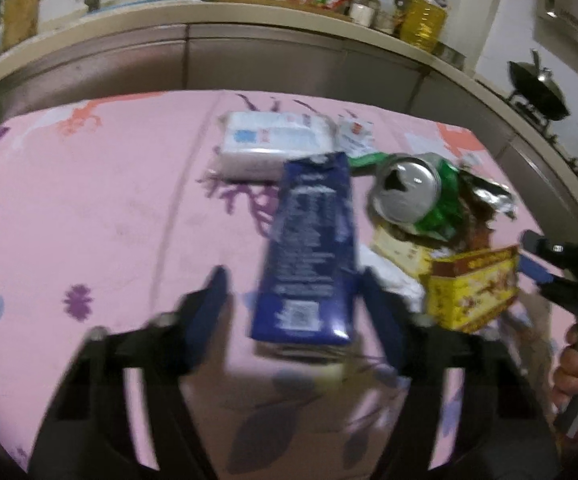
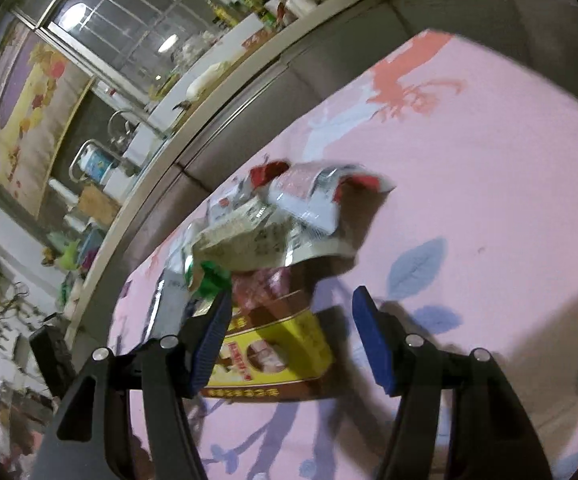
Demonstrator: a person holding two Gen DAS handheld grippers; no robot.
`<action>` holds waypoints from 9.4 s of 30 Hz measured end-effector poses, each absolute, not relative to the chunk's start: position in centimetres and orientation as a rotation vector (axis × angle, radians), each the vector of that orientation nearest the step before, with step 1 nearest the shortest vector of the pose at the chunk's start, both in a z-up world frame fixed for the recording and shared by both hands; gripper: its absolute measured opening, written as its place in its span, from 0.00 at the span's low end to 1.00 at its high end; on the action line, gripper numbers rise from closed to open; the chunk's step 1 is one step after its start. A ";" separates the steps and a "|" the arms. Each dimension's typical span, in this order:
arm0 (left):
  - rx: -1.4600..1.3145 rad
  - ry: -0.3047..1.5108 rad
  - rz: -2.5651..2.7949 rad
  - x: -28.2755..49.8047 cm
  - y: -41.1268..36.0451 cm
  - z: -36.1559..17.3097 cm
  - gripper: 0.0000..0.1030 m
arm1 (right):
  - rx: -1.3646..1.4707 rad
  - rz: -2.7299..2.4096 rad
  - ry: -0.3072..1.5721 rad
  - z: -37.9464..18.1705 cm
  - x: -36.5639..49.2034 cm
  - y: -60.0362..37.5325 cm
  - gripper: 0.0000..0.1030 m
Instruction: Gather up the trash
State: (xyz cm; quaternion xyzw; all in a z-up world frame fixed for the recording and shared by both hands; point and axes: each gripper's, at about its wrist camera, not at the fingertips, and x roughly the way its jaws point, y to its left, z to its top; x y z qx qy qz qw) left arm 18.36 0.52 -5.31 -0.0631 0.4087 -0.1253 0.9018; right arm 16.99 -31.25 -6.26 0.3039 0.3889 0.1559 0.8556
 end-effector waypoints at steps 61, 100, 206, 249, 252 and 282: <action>0.030 0.805 0.071 7.7 7.8 -3.1 0.63 | 0.259 0.353 0.728 -4.0 3.5 -21.8 0.75; 0.033 0.827 0.099 8.3 8.2 -3.7 0.78 | 0.256 0.352 0.743 -4.6 3.7 -21.5 0.75; 0.042 0.772 0.087 8.1 8.4 -2.4 0.94 | 0.227 0.339 0.736 -4.9 4.6 -20.8 0.75; 0.027 0.823 0.101 9.0 8.6 -4.0 0.94 | 0.156 0.322 0.705 -5.5 4.7 -20.3 0.84; 0.035 0.824 0.092 9.4 8.0 -3.9 0.94 | 0.119 0.316 0.706 -5.7 5.1 -20.1 0.84; 0.055 0.803 -0.208 7.9 2.4 -1.7 0.47 | 0.135 0.400 0.716 -5.1 5.5 -21.6 0.58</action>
